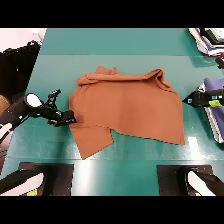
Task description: Fold the shirts.
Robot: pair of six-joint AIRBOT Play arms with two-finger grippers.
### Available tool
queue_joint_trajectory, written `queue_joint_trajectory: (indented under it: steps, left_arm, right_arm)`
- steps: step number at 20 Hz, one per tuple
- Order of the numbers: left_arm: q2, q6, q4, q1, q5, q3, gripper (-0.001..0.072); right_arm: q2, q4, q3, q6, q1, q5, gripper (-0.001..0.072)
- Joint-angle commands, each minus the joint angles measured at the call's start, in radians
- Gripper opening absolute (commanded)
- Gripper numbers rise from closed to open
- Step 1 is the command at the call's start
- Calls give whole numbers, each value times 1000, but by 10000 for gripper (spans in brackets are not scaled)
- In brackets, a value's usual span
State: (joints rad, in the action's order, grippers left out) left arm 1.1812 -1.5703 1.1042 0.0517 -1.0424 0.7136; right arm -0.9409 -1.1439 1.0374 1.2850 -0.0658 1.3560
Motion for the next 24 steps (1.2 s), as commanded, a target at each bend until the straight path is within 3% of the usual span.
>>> queue_joint_trajectory:
  steps: [1,2,3,8,11,15,16,17,21,22,23,24]
  left_arm:
    - [1,-1,-37,1,57,-25,480]
    - [1,-1,-38,1,58,-24,308]
    - [1,0,-38,1,58,-24,22]
    - [0,39,-38,1,-2,48,29]
    - [0,60,-41,1,-28,91,30]
    - [0,70,-43,1,-13,98,30]
    - [0,82,-43,1,-13,98,30]
    - [0,86,-43,1,-13,98,30]
    - [0,86,-42,1,-13,98,30]
    - [0,86,-42,1,-13,98,30]
    - [0,86,-43,1,-13,98,30]
    - [0,86,-42,1,-13,98,30]
  right_arm:
    - [23,-11,-13,1,-1,18,438]
    - [23,-35,-13,2,-1,35,438]
    - [23,-66,-13,3,-3,52,438]
    - [24,-90,-146,8,-217,139,438]
    - [21,-88,-323,7,-376,129,518]
    - [-48,-87,-482,7,-418,85,509]
    - [-72,-85,-502,7,-404,62,498]
    - [-97,-77,-515,7,-383,37,432]
    - [-136,-49,-514,10,-294,-48,428]
    - [-136,-48,-514,18,-281,-56,398]
    - [-136,-52,-514,18,-272,-55,314]
    - [-136,-53,-514,18,-263,-51,299]
